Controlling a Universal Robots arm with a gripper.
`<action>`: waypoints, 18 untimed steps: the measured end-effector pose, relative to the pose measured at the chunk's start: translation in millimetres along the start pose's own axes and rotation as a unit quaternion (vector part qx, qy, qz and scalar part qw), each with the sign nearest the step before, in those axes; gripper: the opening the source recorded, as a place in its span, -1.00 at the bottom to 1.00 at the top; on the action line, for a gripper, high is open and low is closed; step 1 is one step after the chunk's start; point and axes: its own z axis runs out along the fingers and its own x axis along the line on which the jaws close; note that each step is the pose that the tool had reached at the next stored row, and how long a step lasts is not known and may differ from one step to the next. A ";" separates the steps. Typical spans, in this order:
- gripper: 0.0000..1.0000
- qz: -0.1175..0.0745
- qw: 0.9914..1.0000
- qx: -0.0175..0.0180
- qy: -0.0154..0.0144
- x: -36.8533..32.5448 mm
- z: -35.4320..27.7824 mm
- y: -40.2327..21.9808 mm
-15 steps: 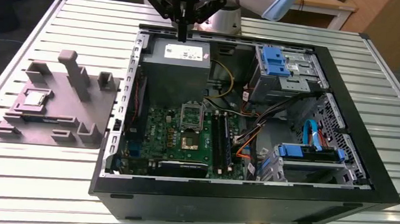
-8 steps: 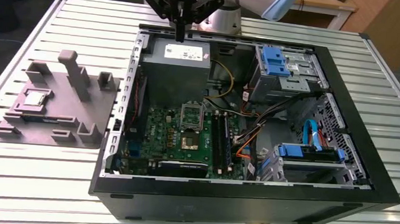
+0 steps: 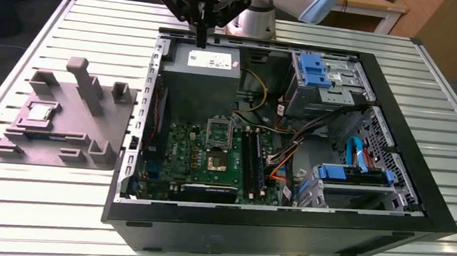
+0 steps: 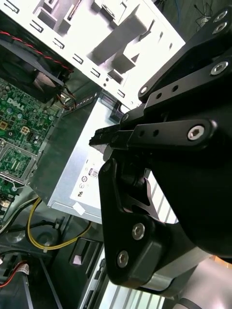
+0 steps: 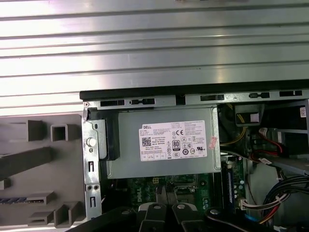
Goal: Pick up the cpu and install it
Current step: 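Reach for the cpu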
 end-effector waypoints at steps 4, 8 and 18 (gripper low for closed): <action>-0.80 0.000 1.000 0.000 0.001 1.1 0.3 -0.1; -0.80 0.000 1.000 0.000 0.002 1.8 0.5 -0.2; -0.80 0.000 1.000 0.000 0.004 3.5 1.1 -0.3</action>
